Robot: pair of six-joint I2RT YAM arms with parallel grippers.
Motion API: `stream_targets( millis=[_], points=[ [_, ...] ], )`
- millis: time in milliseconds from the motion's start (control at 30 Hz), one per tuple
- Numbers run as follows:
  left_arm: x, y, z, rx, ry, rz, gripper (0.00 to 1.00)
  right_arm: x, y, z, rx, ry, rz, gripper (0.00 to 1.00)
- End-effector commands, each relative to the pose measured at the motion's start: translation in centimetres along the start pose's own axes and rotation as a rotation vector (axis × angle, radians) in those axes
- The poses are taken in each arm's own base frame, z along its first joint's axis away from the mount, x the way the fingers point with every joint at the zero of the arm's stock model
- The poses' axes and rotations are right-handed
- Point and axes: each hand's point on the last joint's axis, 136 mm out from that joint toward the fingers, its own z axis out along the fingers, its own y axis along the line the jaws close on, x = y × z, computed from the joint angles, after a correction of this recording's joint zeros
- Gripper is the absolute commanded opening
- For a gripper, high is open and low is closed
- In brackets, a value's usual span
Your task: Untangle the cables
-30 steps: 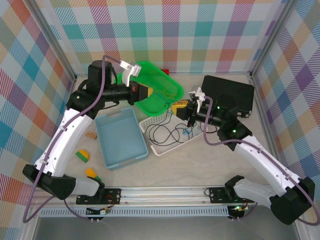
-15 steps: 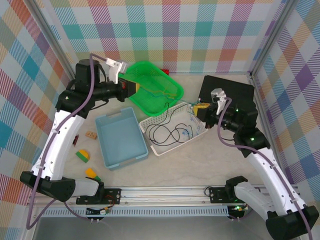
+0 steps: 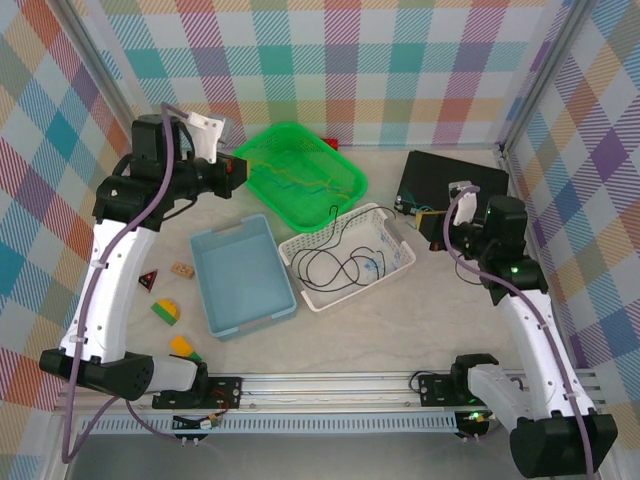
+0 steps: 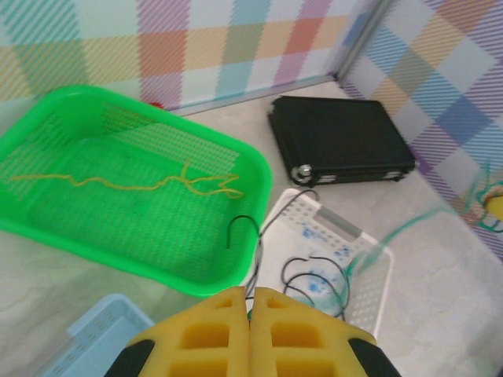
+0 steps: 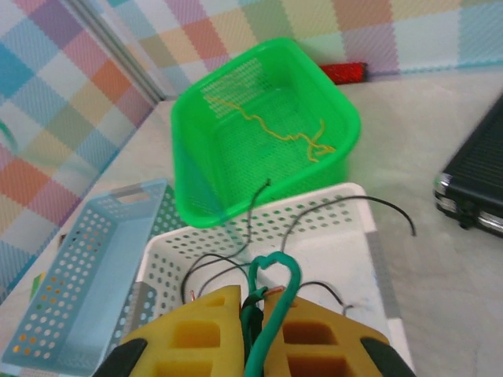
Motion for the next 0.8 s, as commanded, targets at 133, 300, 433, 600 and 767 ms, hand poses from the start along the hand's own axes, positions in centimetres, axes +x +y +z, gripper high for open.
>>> stream_targets(
  millis=[133, 300, 433, 600, 767],
  points=[
    [-0.9, 2.6, -1.8, -0.107, -0.023, -0.010, 0.00, -0.7, -3.0, -0.8, 0.094, 0.002, 0.082, 0.00],
    [-0.3, 2.4, -1.7, -0.087, 0.014, 0.005, 0.00, -1.3, -2.0, -0.5, 0.019, -0.017, 0.058, 0.00],
    [1.3, 2.8, -2.6, -0.132, 0.091, 0.047, 0.00, -1.6, -1.1, -0.3, -0.038, -0.034, 0.044, 0.00],
    [4.7, 4.1, -3.9, -0.223, 0.229, 0.049, 0.00, -1.8, -0.6, -0.3, -0.068, -0.035, 0.032, 0.00],
    [7.0, 3.7, -5.1, -0.229, 0.266, 0.008, 0.00, -2.0, -0.1, -0.3, -0.097, -0.035, 0.025, 0.00]
  ],
)
